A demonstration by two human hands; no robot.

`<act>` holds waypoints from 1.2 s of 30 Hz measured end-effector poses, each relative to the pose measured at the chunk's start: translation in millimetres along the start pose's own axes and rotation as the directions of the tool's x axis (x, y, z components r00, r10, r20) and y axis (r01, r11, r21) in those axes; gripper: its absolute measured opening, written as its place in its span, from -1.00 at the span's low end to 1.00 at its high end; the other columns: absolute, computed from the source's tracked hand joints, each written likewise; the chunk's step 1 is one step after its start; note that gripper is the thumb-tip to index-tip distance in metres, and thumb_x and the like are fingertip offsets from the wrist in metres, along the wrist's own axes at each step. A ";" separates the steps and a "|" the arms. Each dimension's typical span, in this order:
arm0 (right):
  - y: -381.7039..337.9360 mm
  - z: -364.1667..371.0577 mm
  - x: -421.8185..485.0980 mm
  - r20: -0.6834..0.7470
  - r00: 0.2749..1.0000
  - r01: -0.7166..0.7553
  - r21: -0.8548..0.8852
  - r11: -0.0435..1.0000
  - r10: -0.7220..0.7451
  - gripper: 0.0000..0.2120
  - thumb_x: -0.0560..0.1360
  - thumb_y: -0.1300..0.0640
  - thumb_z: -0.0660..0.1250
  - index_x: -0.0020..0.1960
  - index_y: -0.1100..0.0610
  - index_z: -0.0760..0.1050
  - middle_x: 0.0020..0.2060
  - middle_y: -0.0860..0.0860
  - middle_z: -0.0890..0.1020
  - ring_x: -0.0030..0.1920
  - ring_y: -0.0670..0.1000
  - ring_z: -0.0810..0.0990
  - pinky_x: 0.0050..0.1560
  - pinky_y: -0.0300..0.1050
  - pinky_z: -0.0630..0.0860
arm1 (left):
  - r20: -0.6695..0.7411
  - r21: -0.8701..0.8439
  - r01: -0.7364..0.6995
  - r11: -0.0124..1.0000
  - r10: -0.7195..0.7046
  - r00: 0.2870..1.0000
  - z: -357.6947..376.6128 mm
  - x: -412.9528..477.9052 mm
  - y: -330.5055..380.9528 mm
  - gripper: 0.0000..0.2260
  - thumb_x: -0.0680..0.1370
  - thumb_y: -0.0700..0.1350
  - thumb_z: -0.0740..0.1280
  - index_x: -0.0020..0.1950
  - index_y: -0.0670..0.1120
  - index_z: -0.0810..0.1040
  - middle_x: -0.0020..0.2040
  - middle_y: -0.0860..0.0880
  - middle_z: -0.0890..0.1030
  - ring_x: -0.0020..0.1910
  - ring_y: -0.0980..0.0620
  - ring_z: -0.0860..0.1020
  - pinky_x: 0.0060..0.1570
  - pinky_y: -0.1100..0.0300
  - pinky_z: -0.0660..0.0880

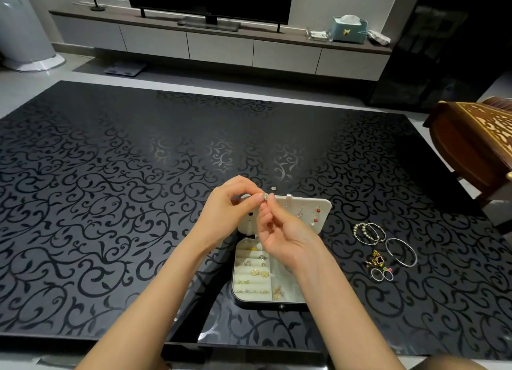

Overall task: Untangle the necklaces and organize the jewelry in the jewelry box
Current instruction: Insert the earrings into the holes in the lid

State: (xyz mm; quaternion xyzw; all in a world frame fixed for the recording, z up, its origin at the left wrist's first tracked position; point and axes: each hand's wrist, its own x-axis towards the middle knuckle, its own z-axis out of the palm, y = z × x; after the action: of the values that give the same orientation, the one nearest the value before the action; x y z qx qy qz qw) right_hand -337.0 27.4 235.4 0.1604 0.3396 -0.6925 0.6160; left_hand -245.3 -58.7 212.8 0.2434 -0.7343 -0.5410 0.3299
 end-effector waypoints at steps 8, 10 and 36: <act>-4.3 5.7 -2.8 0.110 0.990 -0.114 0.269 0.956 0.087 -0.93 0.47 0.27 0.32 -0.11 0.28 0.48 -0.42 0.08 0.52 -0.46 -0.09 0.46 -0.55 -0.31 0.43 | 0.027 0.140 -0.100 0.985 0.097 0.995 -1.4 3.9 -1.1 -0.91 0.55 -0.23 0.32 -0.13 -0.15 0.60 -0.10 0.02 0.54 -0.07 0.10 0.50 -0.06 0.27 0.44; -7.9 5.5 -6.6 0.138 0.990 -0.071 0.268 0.961 0.035 -0.91 0.49 0.23 0.29 -0.15 0.25 0.47 -0.42 0.06 0.50 -0.50 -0.08 0.44 -0.54 -0.30 0.40 | 0.010 0.144 -0.093 0.985 0.093 0.996 -4.1 5.2 -1.8 -0.91 0.56 -0.22 0.31 -0.13 -0.16 0.58 -0.10 0.00 0.54 -0.09 0.14 0.50 -0.08 0.33 0.43; -0.9 -27.3 50.4 0.809 0.121 0.392 -0.571 -0.721 -0.575 -0.87 0.44 0.03 0.37 -0.27 0.00 0.60 -0.31 -0.08 0.42 -0.22 -0.08 0.28 -0.17 -0.16 0.15 | -0.157 -0.219 0.214 0.952 -0.250 0.955 -2.9 14.8 -12.2 -0.90 0.57 -0.18 0.30 -0.05 -0.13 0.62 -0.25 0.13 0.61 -0.29 0.25 0.52 -0.26 0.37 0.43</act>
State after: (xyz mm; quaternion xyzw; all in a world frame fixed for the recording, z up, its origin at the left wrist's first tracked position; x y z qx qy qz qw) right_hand -352.7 8.1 183.7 -0.5185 0.7255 -0.4271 -0.1497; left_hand -253.0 -74.7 205.0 0.3428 -0.6091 -0.6222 0.3526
